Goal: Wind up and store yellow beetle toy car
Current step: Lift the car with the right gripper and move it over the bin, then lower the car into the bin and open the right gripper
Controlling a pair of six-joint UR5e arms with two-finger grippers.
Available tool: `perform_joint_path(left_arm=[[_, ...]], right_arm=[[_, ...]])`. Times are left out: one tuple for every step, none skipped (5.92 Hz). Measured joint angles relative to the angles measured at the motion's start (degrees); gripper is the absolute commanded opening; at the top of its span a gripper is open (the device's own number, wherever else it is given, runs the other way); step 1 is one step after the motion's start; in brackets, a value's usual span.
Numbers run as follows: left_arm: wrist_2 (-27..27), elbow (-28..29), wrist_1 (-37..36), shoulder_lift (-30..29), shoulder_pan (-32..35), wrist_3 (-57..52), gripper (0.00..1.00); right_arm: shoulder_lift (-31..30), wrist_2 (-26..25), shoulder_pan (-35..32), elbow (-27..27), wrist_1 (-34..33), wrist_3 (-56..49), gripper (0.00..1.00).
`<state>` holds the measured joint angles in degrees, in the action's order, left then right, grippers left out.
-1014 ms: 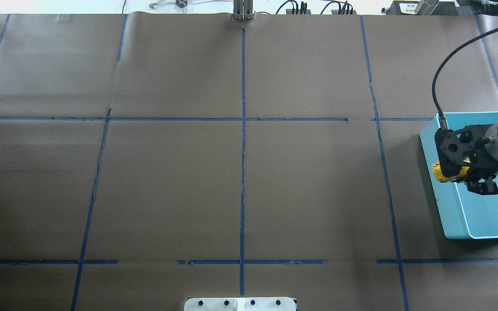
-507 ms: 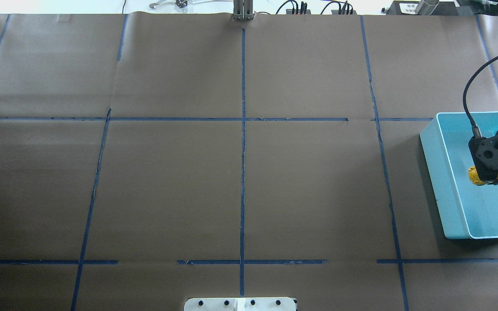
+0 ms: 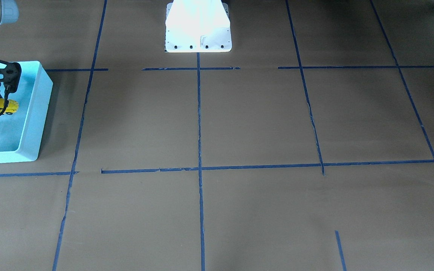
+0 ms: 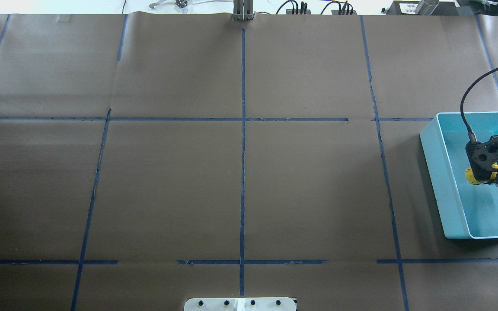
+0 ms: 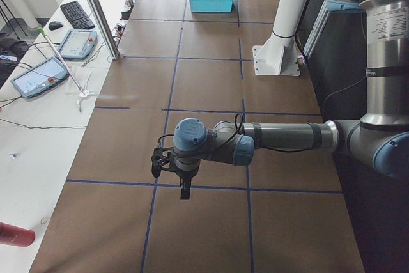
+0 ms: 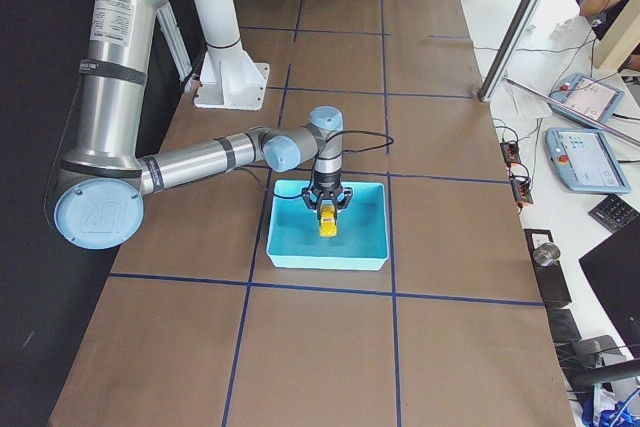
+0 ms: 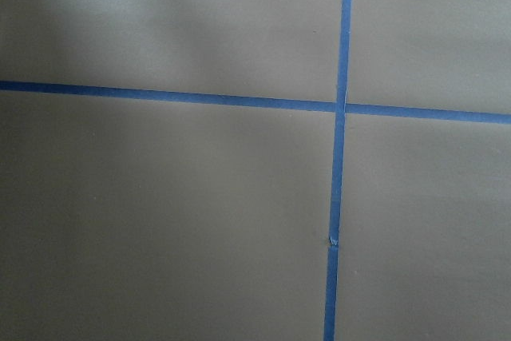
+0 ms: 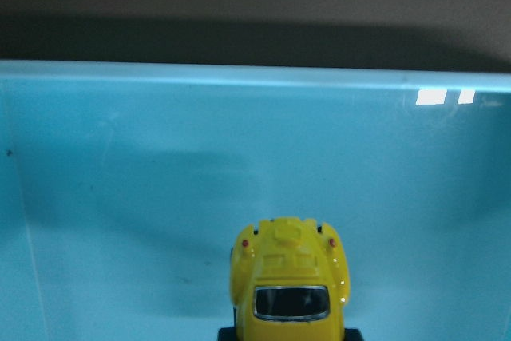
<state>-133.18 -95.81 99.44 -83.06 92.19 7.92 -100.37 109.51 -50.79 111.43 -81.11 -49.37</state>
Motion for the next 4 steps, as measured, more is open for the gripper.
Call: perform_joint_path(left_arm=[[0.3, 2.7, -0.3, -2.4, 0.0, 0.0, 1.00], [0.5, 6.2, -0.4, -5.3, -0.2, 0.0, 1.00], [0.5, 9.4, -0.5, -7.9, -0.7, 0.1, 1.00], [0.5, 12.0, -0.6, -9.6, -1.3, 0.1, 1.00]], right_arm=[[0.2, 0.0, 0.1, -1.2, 0.7, 0.7, 0.01], [0.6, 0.0, 0.1, -2.2, 0.9, 1.3, 0.06], [1.0, 0.0, 0.2, -3.0, 1.0, 1.5, 0.11], [1.5, -0.1, 0.2, -3.8, 1.0, 1.5, 0.13]])
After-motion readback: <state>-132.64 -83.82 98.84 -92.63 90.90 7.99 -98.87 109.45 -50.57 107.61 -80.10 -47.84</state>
